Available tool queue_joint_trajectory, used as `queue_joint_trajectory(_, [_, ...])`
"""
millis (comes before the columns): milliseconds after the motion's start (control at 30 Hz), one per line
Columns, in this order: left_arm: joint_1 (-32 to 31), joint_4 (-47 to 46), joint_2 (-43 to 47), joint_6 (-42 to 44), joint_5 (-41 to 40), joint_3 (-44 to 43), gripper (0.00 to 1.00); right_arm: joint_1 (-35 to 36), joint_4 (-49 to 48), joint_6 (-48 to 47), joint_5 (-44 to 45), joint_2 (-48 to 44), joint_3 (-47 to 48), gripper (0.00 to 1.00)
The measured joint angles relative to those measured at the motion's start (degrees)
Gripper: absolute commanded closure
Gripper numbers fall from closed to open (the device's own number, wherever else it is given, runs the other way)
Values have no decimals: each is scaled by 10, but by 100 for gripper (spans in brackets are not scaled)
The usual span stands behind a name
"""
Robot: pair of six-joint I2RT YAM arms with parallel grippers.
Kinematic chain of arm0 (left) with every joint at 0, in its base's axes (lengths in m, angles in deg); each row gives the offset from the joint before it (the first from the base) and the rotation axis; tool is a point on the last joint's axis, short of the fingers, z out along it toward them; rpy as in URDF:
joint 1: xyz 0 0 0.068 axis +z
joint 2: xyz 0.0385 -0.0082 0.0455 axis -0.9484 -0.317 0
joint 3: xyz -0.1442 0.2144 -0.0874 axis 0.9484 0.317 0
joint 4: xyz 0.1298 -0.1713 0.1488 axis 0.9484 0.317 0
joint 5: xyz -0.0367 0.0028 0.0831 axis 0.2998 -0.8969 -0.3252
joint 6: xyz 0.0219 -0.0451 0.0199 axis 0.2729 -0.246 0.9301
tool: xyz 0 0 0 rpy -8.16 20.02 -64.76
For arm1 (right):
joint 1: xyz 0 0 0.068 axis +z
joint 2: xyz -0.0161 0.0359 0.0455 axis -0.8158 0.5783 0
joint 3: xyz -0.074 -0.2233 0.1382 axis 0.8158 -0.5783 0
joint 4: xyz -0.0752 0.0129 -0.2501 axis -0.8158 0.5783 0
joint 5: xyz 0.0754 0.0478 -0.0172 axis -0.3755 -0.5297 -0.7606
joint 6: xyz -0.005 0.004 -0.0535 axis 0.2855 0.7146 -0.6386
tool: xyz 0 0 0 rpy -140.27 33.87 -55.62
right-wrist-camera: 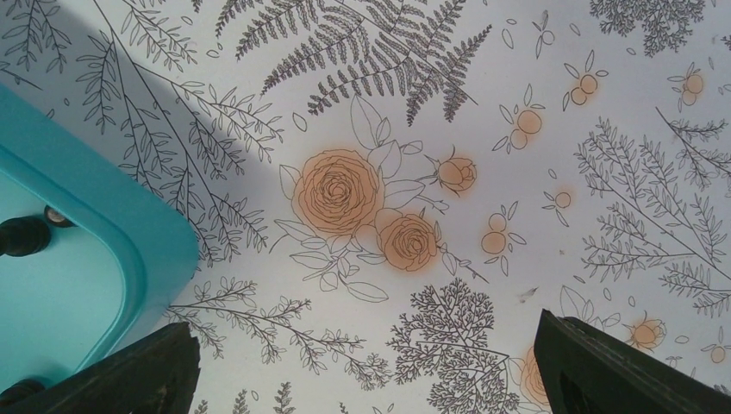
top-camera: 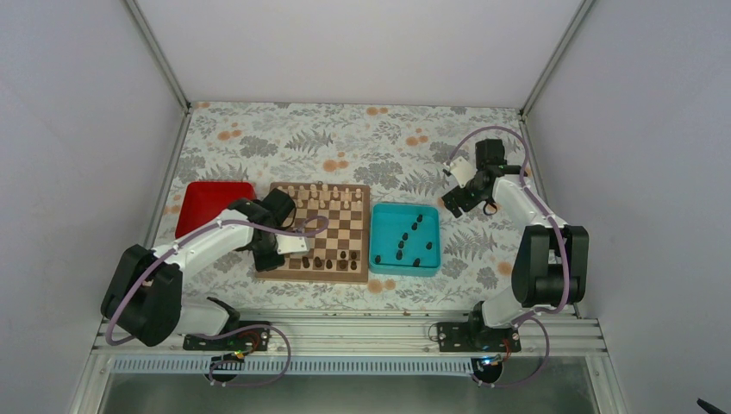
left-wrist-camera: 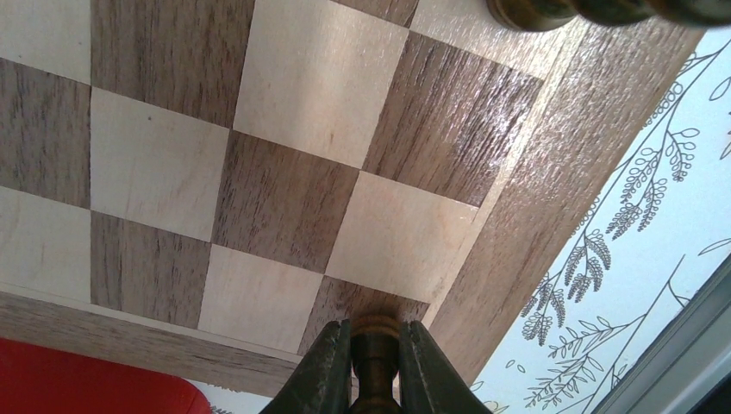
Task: Set up the chess pieces on the board
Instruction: Place the chess piece on the chessboard.
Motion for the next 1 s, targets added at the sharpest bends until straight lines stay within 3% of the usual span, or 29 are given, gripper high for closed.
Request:
queue_joint_trajectory(133, [0,0,-1,0,0,0,88,0,0,0,0,0,-5,0])
queue_joint_trajectory(333, [0,1,-5,1,-4,0,64,0,0,0,1,0,-8,0])
queue_joint_trajectory(633, [0,26,-5,7,-5,-50,61,-1,0,0,1,0,-9,0])
queue_joint_trajectory(767, [0,67,-6,12,-9,-140,58,-4,0,0,2,0,-9,0])
queue_joint_trajectory(867, [-8,92,-25,14,-14,-257,45,-4,0,0,2,0,-9,0])
queue_joint_trajectory(1000, [-52,89,-85,12,-14,-385,42,-4,0,0,2,0,-9,0])
